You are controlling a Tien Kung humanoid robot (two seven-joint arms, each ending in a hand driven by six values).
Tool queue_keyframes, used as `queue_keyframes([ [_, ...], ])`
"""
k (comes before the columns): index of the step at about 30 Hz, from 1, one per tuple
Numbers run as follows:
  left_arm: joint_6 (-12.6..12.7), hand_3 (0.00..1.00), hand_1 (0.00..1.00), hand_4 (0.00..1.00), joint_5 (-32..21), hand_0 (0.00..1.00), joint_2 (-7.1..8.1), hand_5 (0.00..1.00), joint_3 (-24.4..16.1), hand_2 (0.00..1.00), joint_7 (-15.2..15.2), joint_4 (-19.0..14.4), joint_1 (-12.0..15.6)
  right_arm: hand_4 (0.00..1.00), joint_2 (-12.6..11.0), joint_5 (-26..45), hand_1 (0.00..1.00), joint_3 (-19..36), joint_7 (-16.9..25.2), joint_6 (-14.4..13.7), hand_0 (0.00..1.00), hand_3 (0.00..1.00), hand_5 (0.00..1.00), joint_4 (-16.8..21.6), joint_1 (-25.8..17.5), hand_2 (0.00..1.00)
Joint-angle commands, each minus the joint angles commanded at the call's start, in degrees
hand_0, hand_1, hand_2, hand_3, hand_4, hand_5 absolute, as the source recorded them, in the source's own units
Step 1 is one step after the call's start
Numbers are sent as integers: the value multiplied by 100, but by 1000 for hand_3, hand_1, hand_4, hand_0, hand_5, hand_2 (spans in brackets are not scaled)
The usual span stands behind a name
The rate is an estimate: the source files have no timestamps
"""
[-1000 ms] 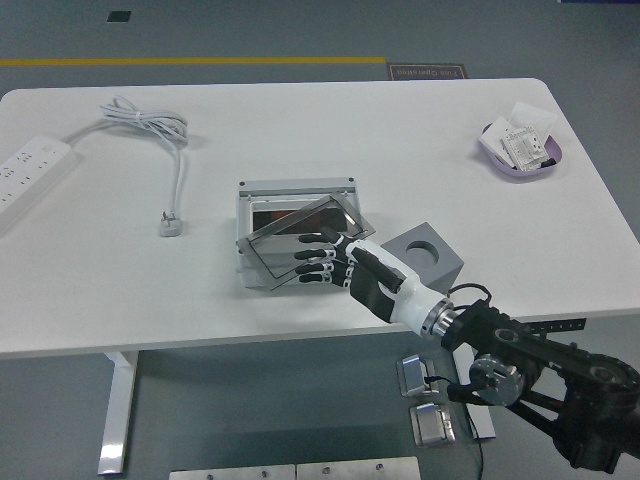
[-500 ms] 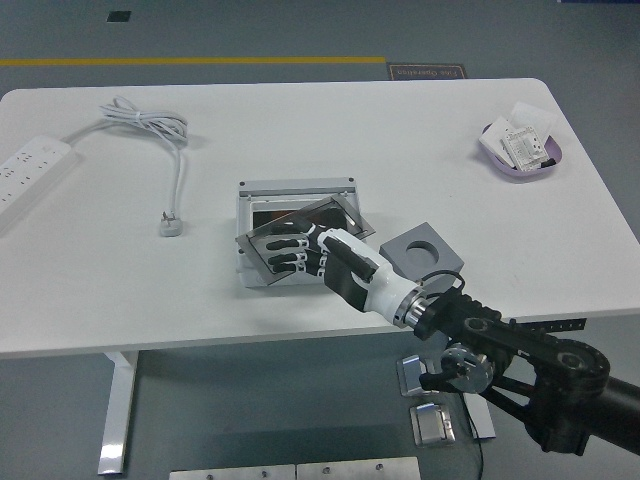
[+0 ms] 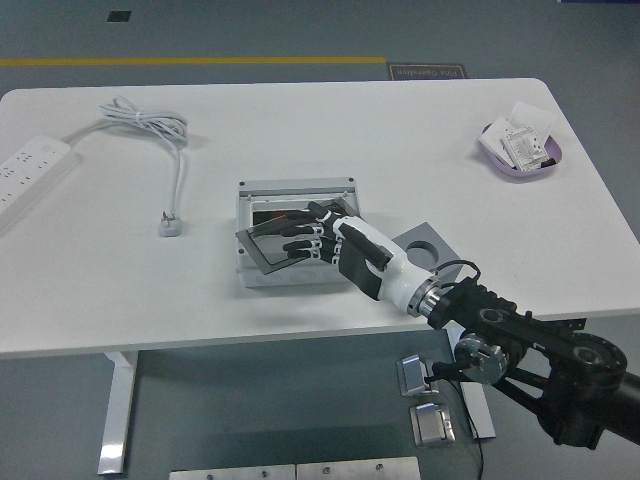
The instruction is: Fetch the battery,place it into the box,close the lid of the box
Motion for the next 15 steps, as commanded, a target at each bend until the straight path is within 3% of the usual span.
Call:
queue_keyframes([
  [6, 1, 684, 749, 591, -38, 728, -6, 484, 33, 728, -13, -2, -8, 781, -213, -47, 644, 75, -73, 6, 736, 738, 734, 106, -25, 675],
  [15, 0, 684, 750, 591, -10, 728, -9, 486, 5, 727, -6, -1, -5, 781, -261, -13, 641, -34, -87, 25, 728, 737, 736, 89, -58, 673],
])
